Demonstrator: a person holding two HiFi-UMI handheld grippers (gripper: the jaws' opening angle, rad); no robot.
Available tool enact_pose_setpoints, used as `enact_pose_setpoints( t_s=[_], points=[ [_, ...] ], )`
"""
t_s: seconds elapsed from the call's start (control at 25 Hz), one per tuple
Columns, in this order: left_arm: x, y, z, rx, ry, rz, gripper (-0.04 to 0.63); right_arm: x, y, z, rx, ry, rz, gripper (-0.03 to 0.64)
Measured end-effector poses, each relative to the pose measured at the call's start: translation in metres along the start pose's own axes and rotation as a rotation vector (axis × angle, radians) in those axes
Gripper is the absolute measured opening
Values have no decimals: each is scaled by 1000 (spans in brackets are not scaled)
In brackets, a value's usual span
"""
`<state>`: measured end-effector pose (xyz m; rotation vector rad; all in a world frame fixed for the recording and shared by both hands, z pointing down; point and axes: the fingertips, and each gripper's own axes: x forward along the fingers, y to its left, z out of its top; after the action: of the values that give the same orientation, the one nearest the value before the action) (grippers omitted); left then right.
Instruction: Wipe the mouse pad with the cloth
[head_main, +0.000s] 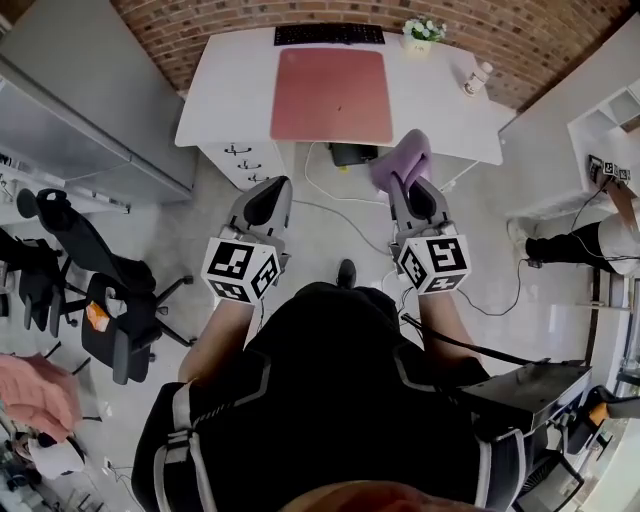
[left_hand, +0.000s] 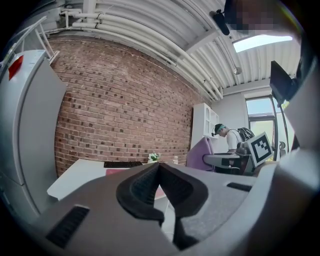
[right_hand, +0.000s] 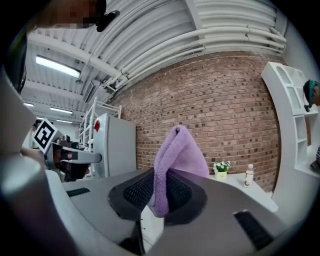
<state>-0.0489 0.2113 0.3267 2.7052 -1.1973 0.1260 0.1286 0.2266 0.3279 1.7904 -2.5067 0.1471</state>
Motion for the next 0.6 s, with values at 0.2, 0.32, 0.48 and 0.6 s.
enact_pose_setpoints(
  t_s=[0.2, 0.32, 0.48, 0.6],
  points=[
    [44, -5, 5, -12, 16, 3, 2, 16, -40, -3, 14, 8, 20, 52],
    [68, -8, 1, 8, 45, 7, 2, 23, -64, -6, 4, 11, 24, 52],
    [100, -9, -1, 10, 79, 24, 2, 31, -94, -12, 34, 18, 24, 52],
    [119, -10, -4, 7, 101, 37, 2, 34, -110, -18, 35, 30, 38, 52]
  ],
)
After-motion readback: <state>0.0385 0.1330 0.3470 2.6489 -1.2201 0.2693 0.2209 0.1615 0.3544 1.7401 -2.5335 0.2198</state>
